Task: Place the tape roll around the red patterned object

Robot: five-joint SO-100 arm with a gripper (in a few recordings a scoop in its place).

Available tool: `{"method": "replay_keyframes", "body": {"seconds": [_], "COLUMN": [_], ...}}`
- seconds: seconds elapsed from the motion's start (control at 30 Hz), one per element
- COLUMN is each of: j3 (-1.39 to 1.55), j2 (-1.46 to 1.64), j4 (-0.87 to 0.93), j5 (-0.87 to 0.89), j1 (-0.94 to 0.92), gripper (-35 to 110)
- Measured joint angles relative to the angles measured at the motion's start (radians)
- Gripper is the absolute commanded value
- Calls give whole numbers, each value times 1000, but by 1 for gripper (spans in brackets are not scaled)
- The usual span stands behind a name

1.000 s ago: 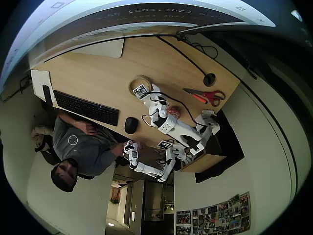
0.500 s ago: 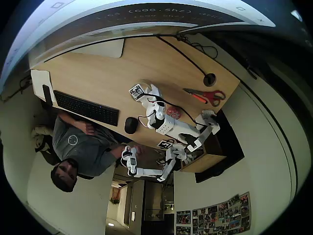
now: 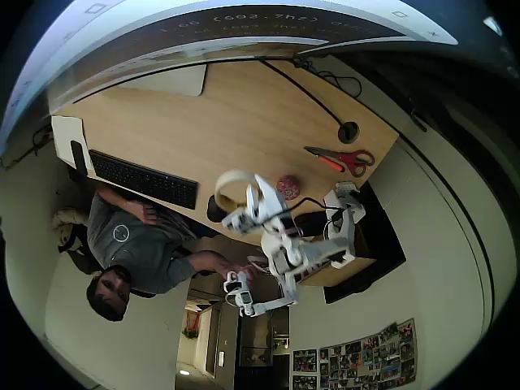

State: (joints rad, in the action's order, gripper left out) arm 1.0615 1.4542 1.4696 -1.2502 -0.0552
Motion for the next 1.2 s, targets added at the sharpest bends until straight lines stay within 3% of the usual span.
{"method": "replay_keyframes", "body": {"seconds": [0.23, 0.53, 0.93, 1.2], "j3": [512, 1026, 1152, 1140], "j2": [446, 595, 802, 782], "j4": [-138, -453, -334, -273], "j5": [140, 215, 164, 189], "j1": [132, 275, 264, 225], "gripper": [0, 0, 0, 0]}}
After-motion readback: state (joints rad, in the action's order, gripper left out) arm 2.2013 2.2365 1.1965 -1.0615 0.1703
